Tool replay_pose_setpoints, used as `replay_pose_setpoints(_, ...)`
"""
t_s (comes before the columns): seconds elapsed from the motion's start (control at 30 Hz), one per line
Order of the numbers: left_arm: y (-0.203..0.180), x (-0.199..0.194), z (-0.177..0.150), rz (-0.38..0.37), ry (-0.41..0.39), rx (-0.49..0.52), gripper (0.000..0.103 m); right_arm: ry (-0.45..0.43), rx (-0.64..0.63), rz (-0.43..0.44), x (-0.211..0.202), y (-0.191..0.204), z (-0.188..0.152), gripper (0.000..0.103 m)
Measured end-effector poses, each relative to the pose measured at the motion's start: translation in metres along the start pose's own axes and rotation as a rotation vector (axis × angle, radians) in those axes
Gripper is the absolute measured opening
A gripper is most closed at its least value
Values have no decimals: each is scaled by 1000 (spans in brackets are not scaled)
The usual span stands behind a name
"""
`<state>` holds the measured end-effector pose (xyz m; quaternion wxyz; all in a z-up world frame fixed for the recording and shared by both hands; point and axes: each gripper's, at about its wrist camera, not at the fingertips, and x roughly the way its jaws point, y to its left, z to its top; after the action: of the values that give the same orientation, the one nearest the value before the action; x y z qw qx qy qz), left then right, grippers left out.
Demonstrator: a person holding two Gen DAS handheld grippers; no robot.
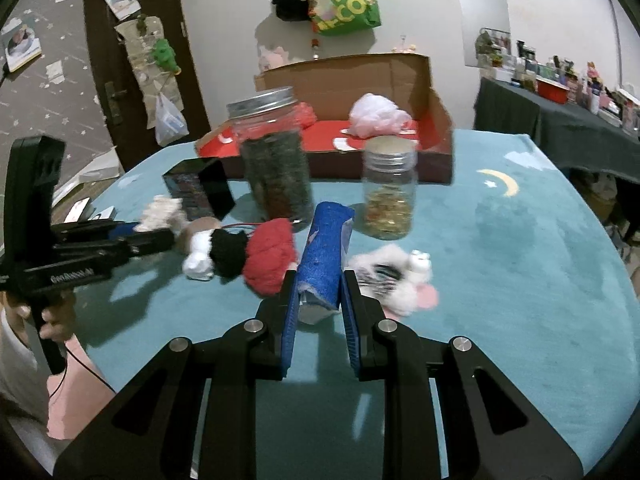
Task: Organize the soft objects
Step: 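Carry the blue cloth and cream scrunchie over into the red box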
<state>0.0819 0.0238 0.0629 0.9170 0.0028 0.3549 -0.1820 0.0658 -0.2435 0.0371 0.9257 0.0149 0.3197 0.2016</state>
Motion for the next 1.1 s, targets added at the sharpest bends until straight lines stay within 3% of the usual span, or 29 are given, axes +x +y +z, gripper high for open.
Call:
replay_pose_setpoints(0.4,66,-4,0,91,60,-73,29,39,36,-55,-11,-47,4,20)
replay_pose_setpoints(0.8,110,21,20,105,114,37,29,103,-11,31,8,-88,30,20)
replay_pose_setpoints(1.1,119,39,43,55,145,114,29,148,-88,92,32,-103,58,20)
